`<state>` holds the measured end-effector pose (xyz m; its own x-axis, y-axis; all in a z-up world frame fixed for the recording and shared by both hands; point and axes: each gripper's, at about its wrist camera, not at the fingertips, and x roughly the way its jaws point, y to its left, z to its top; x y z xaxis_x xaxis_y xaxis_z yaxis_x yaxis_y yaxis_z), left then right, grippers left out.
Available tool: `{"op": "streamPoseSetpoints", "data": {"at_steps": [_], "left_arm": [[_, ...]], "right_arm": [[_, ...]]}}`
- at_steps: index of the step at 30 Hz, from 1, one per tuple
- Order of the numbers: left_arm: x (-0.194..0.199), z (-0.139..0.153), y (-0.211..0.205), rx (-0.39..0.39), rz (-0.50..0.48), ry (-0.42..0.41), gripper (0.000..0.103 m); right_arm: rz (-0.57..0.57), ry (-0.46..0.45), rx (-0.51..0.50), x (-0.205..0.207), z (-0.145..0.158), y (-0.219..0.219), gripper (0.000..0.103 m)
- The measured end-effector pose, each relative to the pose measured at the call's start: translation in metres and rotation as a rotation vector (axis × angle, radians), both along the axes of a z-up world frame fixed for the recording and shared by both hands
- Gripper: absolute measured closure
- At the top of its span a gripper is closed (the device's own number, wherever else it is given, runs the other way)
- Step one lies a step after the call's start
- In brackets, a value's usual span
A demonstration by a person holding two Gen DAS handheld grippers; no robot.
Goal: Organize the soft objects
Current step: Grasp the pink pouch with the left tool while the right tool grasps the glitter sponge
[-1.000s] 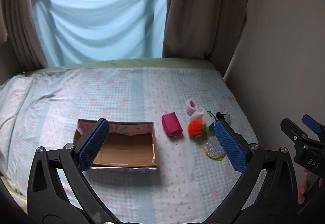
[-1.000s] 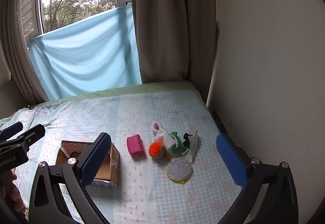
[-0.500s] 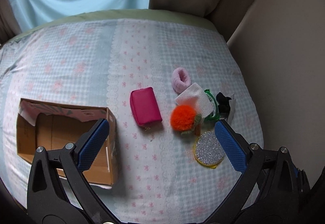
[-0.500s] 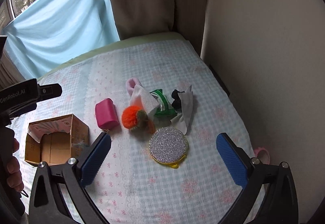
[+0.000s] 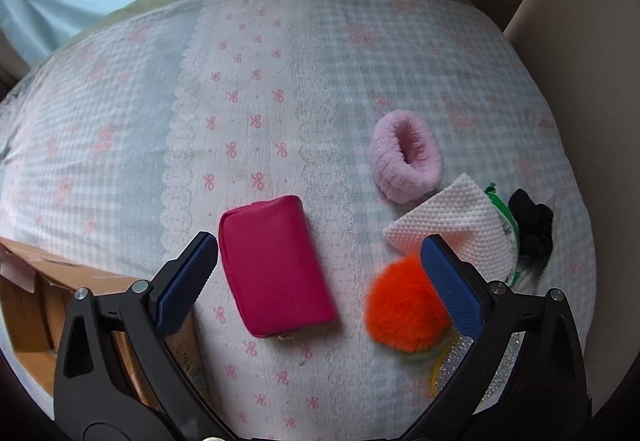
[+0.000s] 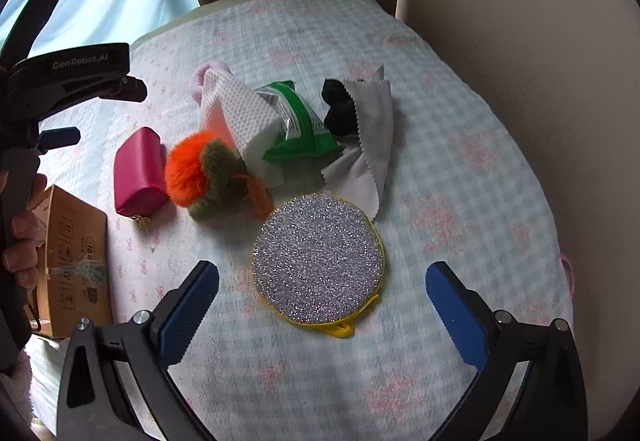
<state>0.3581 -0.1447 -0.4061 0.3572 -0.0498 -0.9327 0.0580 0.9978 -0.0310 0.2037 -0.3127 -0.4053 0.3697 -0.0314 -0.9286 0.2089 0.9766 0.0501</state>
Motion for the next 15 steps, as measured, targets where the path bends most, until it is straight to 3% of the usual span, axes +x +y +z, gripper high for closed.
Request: {"op": "streamPoseSetpoints", "data": {"at_steps": [8, 15], "left_arm": [[0.019, -0.058, 0.006, 0.048, 0.019, 0.076, 0.005], [0.008, -0.075, 0.010, 0.143, 0.004, 0.087, 0.006]], "right_arm": [[0.006, 0.056, 0.021, 0.021, -0.049, -0.006, 0.000], [0.020, 0.104, 0.021, 0.031, -0.079, -0.003, 0.000]]}}
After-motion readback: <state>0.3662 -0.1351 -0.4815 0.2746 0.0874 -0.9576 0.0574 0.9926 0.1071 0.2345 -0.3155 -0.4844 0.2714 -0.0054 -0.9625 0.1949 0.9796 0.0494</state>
